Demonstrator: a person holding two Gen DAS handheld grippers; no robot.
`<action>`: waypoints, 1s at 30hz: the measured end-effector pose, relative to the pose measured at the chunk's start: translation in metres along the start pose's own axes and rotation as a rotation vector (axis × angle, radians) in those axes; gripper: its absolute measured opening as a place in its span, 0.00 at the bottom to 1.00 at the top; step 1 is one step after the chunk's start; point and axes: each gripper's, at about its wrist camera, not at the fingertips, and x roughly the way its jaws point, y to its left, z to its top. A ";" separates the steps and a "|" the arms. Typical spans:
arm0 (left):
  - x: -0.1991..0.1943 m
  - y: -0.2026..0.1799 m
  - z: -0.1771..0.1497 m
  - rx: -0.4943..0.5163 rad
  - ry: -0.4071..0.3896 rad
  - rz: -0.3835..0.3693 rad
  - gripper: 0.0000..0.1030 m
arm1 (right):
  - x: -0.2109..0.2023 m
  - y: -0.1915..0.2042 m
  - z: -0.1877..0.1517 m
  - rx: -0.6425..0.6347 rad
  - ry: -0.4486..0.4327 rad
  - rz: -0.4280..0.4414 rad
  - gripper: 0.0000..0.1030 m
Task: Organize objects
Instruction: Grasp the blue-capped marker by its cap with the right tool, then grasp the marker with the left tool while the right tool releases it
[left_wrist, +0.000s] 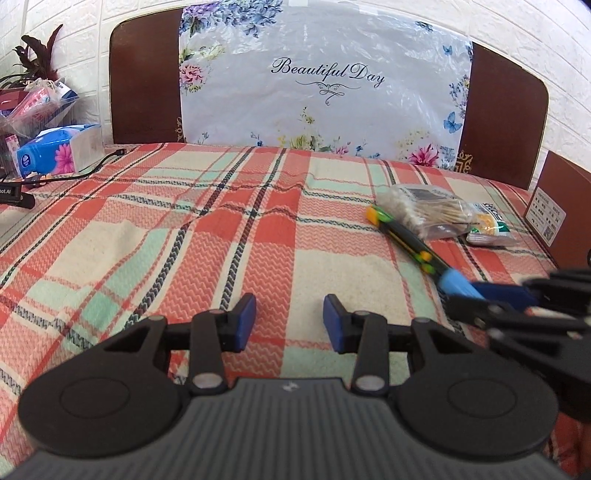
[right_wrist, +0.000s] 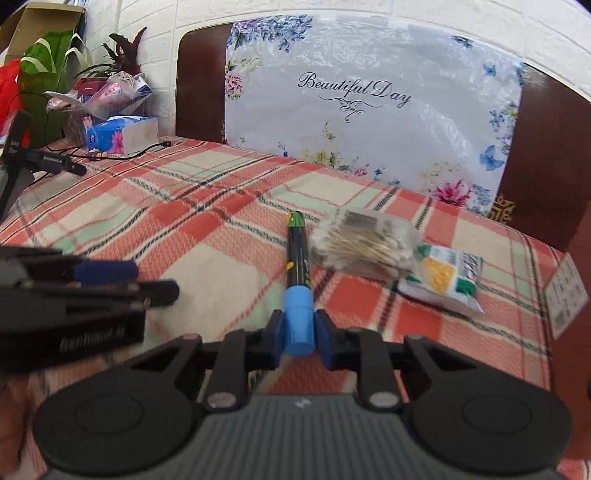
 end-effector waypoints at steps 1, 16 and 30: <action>0.000 -0.001 0.000 0.005 0.000 0.004 0.42 | -0.008 -0.004 -0.005 0.014 0.002 0.000 0.19; -0.006 -0.019 0.003 0.073 0.036 0.127 0.51 | -0.136 -0.060 -0.103 0.267 0.018 -0.077 0.19; -0.030 -0.153 0.004 -0.016 0.448 -0.485 0.56 | -0.142 -0.101 -0.115 0.589 0.034 0.074 0.19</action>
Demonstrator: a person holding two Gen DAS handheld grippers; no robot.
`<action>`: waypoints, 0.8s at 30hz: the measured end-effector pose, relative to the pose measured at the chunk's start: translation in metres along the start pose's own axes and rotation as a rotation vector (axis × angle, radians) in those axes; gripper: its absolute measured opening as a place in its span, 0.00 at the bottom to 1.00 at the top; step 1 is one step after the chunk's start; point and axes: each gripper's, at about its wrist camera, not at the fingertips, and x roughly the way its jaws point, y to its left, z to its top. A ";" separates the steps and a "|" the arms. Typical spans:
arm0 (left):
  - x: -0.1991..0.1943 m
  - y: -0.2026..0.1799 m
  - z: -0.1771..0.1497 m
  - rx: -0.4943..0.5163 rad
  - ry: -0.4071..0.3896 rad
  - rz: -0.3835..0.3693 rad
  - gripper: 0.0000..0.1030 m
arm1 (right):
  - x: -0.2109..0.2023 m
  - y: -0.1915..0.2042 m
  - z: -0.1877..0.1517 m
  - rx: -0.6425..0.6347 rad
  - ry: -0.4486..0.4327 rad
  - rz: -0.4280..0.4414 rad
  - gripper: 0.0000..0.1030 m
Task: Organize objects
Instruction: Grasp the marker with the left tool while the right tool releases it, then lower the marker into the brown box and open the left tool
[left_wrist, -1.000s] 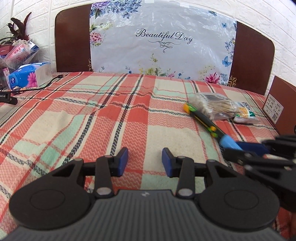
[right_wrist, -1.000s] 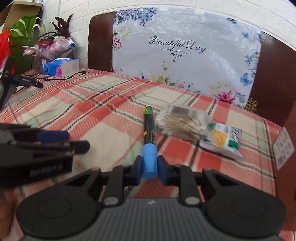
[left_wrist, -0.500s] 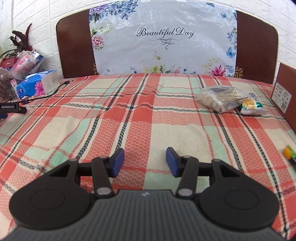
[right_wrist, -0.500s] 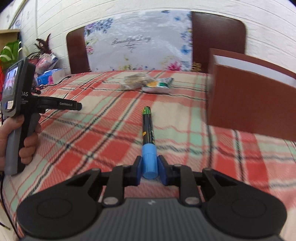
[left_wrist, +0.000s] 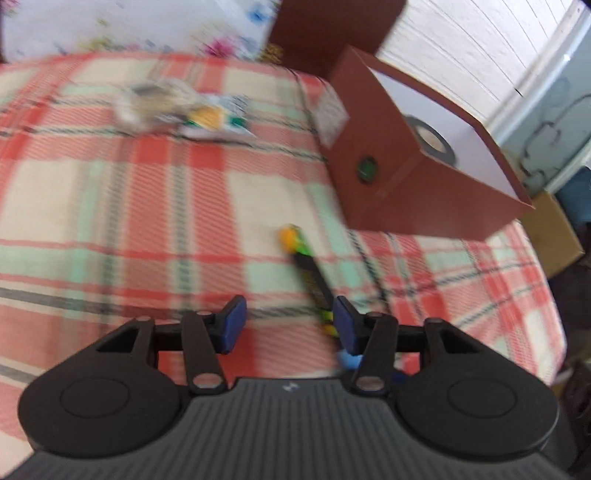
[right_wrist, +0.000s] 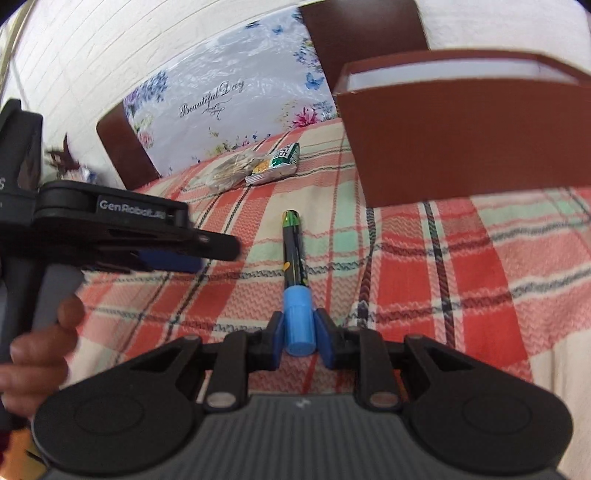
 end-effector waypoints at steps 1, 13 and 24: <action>0.010 -0.006 0.000 -0.002 0.034 -0.031 0.58 | -0.001 -0.004 0.000 0.028 0.007 0.025 0.19; -0.029 -0.080 0.018 0.247 -0.176 -0.047 0.19 | -0.039 0.008 0.015 -0.073 -0.176 0.060 0.19; 0.010 -0.127 0.122 0.307 -0.261 -0.001 0.23 | -0.018 -0.017 0.124 -0.045 -0.406 -0.048 0.18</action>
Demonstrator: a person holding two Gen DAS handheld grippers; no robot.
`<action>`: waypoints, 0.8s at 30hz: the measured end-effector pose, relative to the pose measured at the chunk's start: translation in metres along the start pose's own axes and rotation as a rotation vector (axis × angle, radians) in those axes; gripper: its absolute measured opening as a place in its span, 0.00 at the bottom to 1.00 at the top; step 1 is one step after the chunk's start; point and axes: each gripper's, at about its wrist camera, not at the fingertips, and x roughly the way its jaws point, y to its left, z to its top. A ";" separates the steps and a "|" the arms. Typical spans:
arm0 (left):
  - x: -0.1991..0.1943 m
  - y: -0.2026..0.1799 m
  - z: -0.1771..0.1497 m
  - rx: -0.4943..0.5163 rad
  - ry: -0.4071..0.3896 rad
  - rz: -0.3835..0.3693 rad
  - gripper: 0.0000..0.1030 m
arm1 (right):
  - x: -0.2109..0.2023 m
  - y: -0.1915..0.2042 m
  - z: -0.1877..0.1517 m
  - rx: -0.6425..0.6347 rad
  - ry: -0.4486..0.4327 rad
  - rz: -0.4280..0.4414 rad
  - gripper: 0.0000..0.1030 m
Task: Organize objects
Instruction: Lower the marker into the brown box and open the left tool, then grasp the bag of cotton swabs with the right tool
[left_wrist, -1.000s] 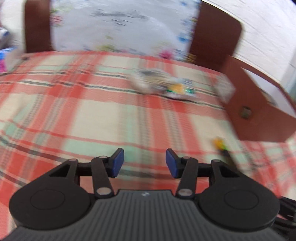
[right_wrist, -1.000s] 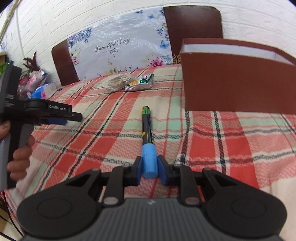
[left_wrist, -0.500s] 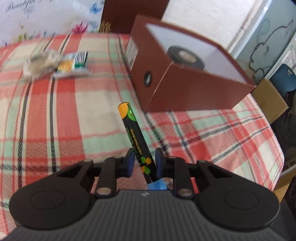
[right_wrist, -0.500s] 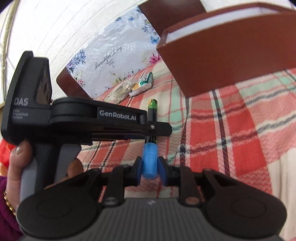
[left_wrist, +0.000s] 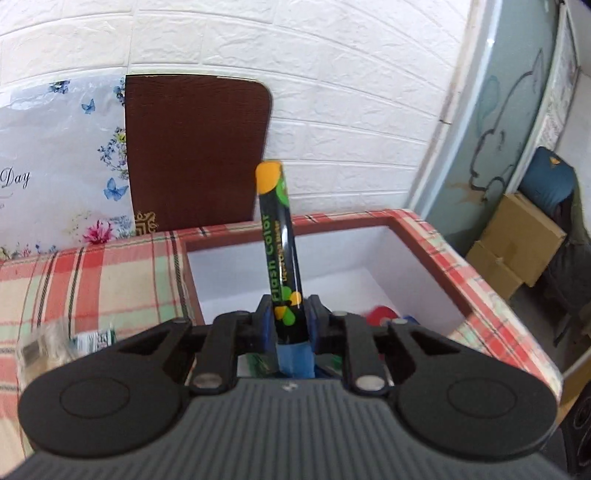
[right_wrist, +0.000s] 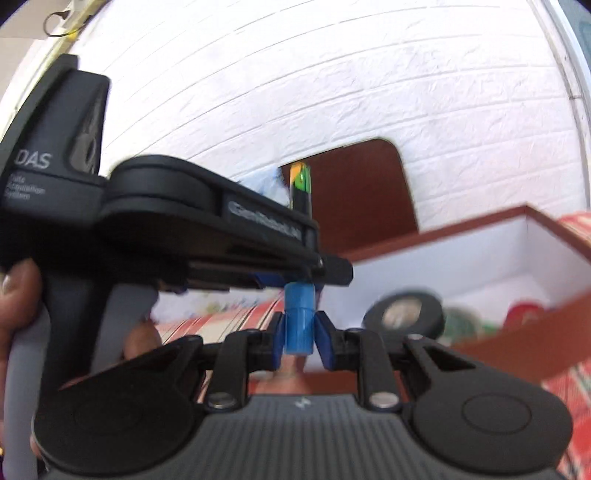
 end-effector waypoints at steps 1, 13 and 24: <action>0.008 0.003 0.003 -0.007 0.012 0.023 0.24 | 0.012 -0.005 0.001 0.009 0.008 -0.009 0.18; -0.025 0.021 -0.034 0.025 -0.026 0.054 0.42 | 0.021 -0.002 -0.033 -0.070 0.014 -0.087 0.39; -0.067 0.133 -0.117 -0.138 0.041 0.344 0.45 | -0.013 0.056 -0.054 -0.253 0.028 -0.020 0.41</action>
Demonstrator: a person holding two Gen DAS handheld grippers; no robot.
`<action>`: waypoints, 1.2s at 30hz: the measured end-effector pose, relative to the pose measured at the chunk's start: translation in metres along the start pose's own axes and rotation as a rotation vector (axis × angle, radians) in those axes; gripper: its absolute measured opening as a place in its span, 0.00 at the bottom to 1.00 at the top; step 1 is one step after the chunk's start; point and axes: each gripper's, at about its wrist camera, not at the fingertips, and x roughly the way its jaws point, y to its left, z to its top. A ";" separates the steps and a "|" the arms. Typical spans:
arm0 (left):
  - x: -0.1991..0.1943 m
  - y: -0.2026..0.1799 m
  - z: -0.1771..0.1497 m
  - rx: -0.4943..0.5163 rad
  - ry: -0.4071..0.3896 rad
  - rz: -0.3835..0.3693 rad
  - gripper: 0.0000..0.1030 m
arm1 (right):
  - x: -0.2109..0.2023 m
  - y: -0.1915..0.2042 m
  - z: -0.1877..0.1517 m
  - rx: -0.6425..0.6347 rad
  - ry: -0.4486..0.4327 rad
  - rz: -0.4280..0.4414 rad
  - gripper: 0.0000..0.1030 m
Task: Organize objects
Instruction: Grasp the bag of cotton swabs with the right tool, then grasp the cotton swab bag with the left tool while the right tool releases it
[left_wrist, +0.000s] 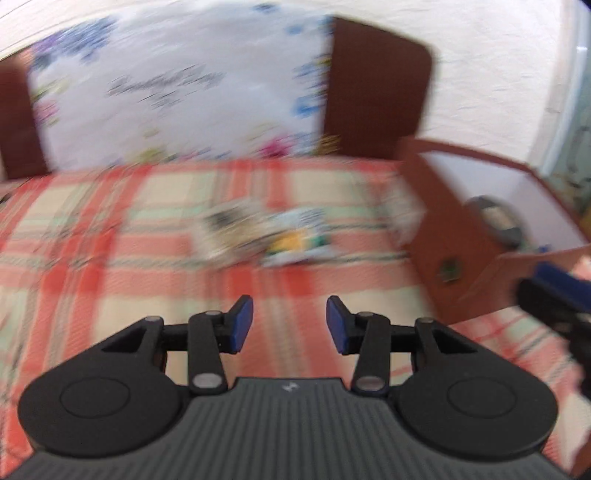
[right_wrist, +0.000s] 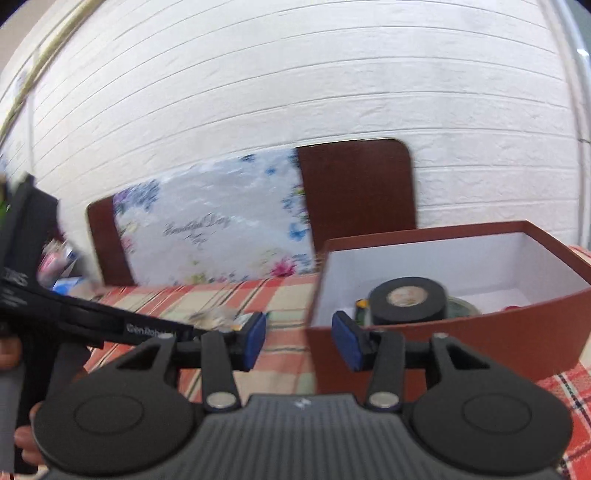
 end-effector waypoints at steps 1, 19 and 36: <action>0.003 0.015 -0.004 -0.024 0.007 0.036 0.45 | 0.000 0.010 -0.006 -0.034 0.017 0.018 0.41; 0.012 0.112 -0.051 -0.118 -0.153 0.245 0.64 | 0.174 0.089 0.032 -0.099 0.238 0.070 0.55; 0.008 0.124 -0.052 -0.181 -0.169 0.182 0.68 | 0.147 0.091 -0.010 -0.025 0.490 0.156 0.11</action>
